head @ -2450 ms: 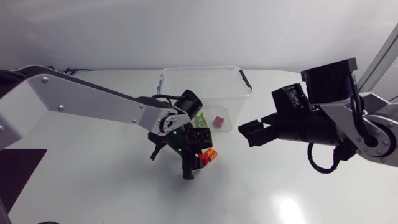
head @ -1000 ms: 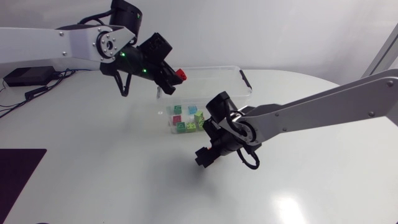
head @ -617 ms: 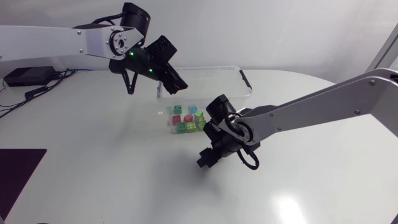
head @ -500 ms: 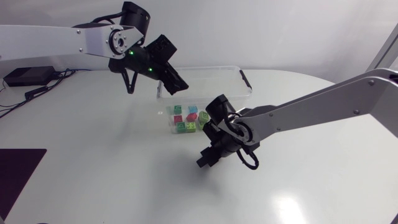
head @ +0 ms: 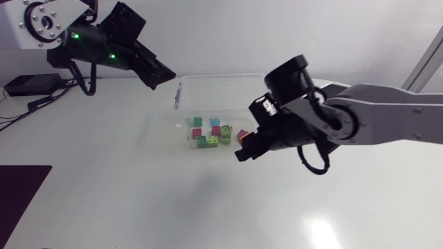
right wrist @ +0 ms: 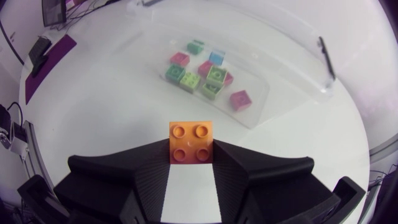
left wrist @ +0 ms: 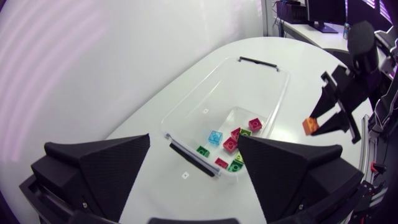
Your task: Place the duplo bricks in the container
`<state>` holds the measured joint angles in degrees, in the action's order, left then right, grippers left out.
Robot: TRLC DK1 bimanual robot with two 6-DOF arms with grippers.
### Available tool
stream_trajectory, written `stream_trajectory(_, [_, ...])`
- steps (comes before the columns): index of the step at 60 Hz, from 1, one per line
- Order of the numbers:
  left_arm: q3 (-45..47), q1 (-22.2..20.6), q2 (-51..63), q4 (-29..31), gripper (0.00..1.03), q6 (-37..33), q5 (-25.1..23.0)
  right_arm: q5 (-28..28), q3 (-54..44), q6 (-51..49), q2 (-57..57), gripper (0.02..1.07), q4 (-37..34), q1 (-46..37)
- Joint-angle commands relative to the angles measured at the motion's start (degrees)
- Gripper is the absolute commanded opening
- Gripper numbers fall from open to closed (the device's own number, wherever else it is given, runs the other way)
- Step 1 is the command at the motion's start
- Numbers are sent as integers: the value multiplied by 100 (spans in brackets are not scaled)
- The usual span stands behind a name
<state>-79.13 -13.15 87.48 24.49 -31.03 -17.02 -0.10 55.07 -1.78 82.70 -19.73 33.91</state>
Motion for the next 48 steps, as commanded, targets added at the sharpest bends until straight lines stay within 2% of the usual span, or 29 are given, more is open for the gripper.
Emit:
stream_trajectory(1, [504, 58, -346, -67, 99, 70, 155, 80, 215, 11, -272, 28, -137, -104])
stream_trajectory(16, [1770, 49, -1374, -524, 99, 106, 647, 107, 979, 187, 19, 28, 276, -403])
stream_trajectory(24, [2385, -12, -1884, -937, 99, 123, 1130, 177, 1357, 205, 528, 28, 601, -438])
stream_trajectory(35, [2772, 67, -2315, -964, 99, 325, 1209, 379, 1806, 213, 1240, 29, 927, -438])
stream_trajectory(38, [2921, 93, -2455, -1052, 99, 360, 1209, 432, 1946, 213, 1477, 40, 962, -438])
stream_trajectory(44, [3158, 137, -2728, -1227, 99, 440, 1209, 660, 2219, 169, 1882, 78, 1059, -403])
stream_trajectory(46, [3220, 163, -2807, -1254, 99, 448, 1209, 748, 2298, 161, 1961, 89, 1067, -385])
stream_trajectory(48, [3264, 207, -2868, -1271, 99, 457, 1209, 810, 2359, 152, 2014, 95, 1067, -376])
